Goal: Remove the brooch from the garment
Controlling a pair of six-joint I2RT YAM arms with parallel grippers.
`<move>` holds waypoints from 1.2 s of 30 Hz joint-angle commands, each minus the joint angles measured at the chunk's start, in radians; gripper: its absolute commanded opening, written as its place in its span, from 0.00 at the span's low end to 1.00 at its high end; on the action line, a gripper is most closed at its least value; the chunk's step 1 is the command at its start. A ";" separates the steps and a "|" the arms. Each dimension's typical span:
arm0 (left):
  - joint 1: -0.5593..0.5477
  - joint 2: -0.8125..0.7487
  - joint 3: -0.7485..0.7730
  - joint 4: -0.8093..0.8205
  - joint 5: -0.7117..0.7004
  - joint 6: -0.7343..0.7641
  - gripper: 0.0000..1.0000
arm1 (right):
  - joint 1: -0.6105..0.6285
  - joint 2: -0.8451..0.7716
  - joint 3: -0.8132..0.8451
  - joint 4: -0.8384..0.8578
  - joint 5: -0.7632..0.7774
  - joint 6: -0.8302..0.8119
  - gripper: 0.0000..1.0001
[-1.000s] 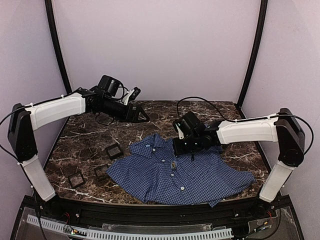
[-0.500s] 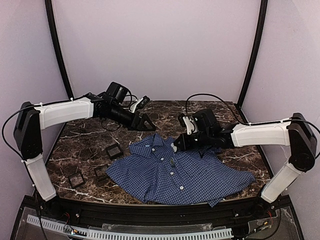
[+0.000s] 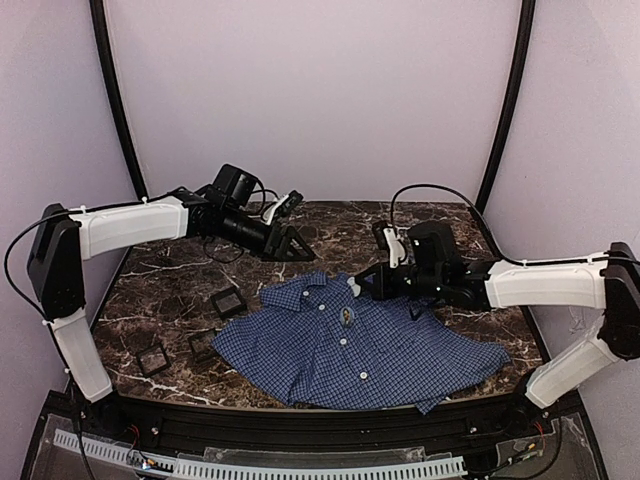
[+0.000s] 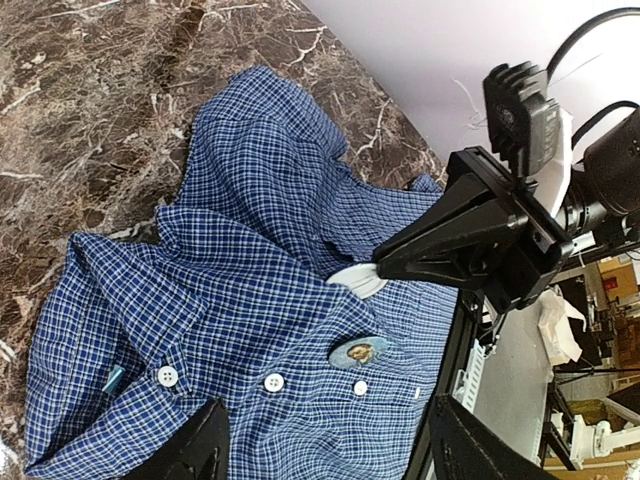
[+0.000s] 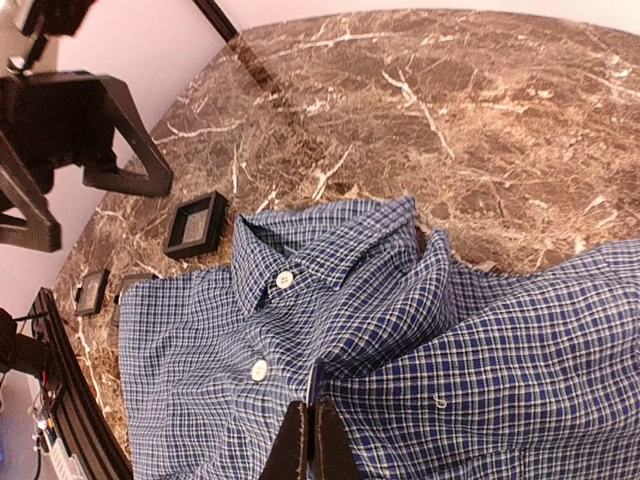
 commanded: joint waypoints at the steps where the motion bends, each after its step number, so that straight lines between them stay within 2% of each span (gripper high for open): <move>1: -0.008 -0.022 -0.050 0.099 0.082 -0.066 0.70 | 0.019 -0.100 -0.090 0.172 0.119 0.029 0.00; 5: -0.009 -0.038 -0.078 0.179 0.135 -0.122 0.69 | 0.092 -0.138 -0.107 0.202 0.289 -0.051 0.00; 9: -0.010 -0.057 -0.098 0.232 0.161 -0.156 0.69 | 0.148 -0.141 -0.116 0.307 0.405 -0.113 0.00; 21: -0.010 -0.084 -0.112 0.254 0.148 -0.161 0.69 | 0.243 0.020 -0.063 0.613 0.690 -0.310 0.00; 29: -0.019 -0.078 -0.101 0.144 -0.124 0.006 0.78 | 0.255 0.015 -0.024 0.600 0.629 -0.301 0.00; 32: -0.038 -0.070 -0.102 0.173 -0.148 0.024 0.83 | 0.258 -0.005 -0.034 0.589 0.605 -0.280 0.00; 36: -0.053 -0.044 -0.089 0.209 -0.135 0.007 0.84 | 0.259 -0.019 -0.052 0.581 0.594 -0.268 0.00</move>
